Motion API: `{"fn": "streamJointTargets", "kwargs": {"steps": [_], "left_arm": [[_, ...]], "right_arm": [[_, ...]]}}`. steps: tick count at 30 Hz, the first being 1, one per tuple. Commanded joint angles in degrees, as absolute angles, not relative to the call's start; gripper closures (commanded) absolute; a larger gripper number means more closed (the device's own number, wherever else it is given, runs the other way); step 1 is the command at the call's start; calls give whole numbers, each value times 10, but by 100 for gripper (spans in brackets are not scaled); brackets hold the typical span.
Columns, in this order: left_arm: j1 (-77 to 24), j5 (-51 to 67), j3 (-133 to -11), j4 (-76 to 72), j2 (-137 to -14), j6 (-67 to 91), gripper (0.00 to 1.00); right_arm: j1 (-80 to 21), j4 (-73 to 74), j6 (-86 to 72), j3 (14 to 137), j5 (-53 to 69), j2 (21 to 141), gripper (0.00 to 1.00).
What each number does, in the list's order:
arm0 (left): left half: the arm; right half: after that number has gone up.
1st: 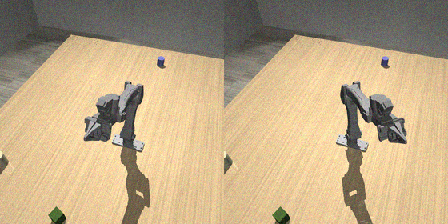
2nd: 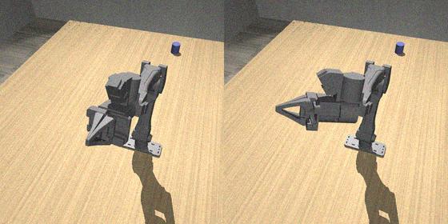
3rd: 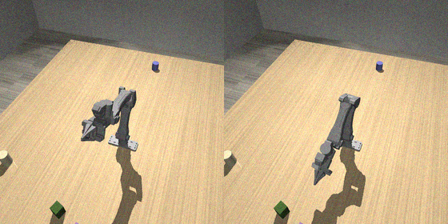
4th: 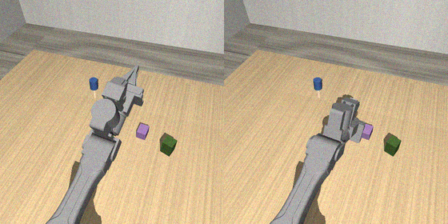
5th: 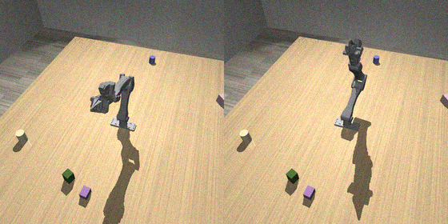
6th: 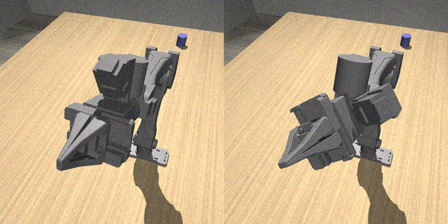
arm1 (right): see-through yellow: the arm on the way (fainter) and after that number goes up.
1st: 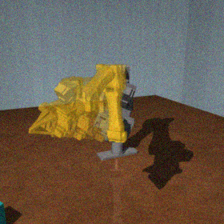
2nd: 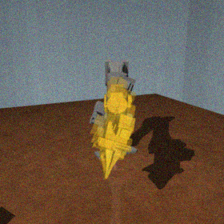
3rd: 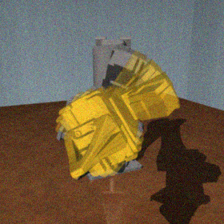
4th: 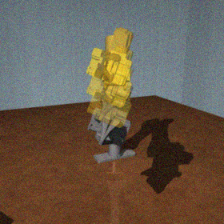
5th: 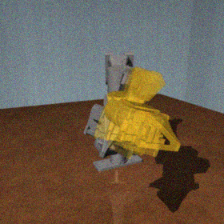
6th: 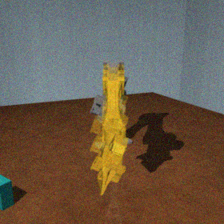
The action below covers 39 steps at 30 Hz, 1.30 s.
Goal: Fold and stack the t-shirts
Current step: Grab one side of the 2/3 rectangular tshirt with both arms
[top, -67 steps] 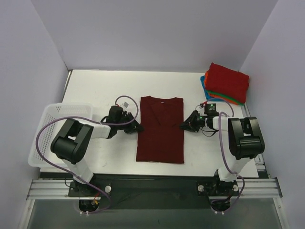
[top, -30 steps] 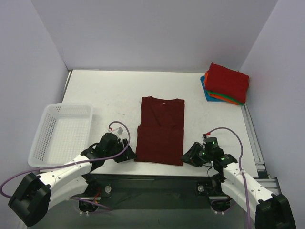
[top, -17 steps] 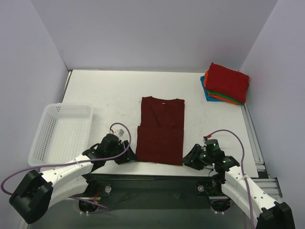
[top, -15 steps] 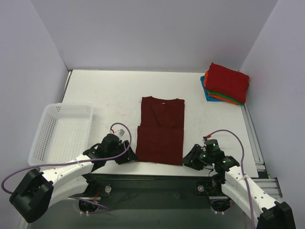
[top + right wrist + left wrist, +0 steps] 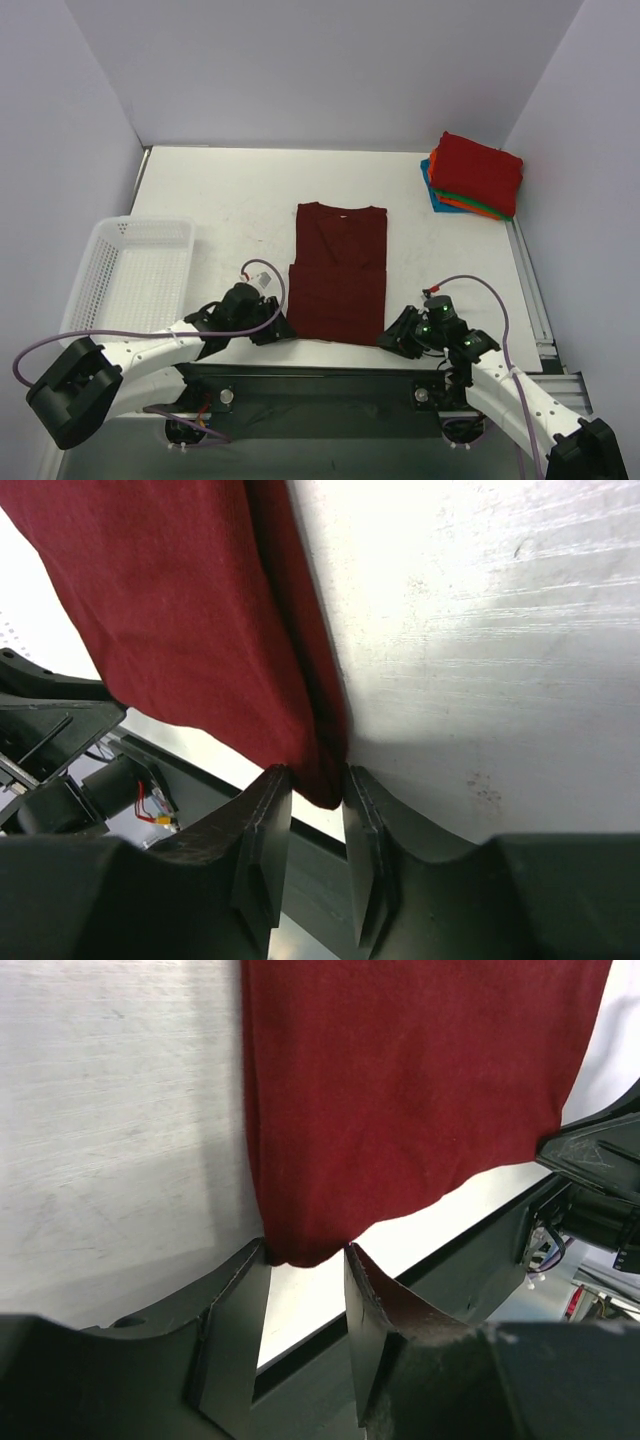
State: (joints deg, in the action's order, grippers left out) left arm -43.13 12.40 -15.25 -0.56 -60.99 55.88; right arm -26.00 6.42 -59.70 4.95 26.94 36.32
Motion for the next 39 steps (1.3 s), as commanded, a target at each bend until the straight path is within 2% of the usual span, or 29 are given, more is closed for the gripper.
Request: {"fn": "streamJointTargets", "kwargs": {"steps": [1, 5, 7, 11, 20, 25, 29, 33, 39], "left_arm": [[-447, 95, -141, 9, -633, 562, 54], [-457, 87, -143, -18, -644, 570, 62], [-461, 85, -148, -17, -644, 571, 78], [-467, 78, -169, 39, -619, 563, 100], [-502, 77, -172, 129, -508, 560, 100], [-571, 37, -190, 196, -431, 590, 100], [-616, 4, -227, 254, -377, 613, 100], [-616, -9, -271, 281, -371, 612, 100], [-586, -33, -363, 310, -412, 585, 100]], "right_arm": [[-273, 103, -606, 12, 230, 371, 73], [-280, 95, -606, 18, 227, 377, 80], [-280, 98, -603, 21, 222, 378, 85], [-280, 129, -575, 49, 219, 367, 100], [-290, 252, -533, 83, 215, 262, 100], [-327, 317, -546, 83, 226, 159, 100], [-344, 385, -541, 141, 200, 105, 100], [-344, 405, -518, 215, 171, 139, 100], [-343, 383, -484, 307, 128, 250, 100]]}}
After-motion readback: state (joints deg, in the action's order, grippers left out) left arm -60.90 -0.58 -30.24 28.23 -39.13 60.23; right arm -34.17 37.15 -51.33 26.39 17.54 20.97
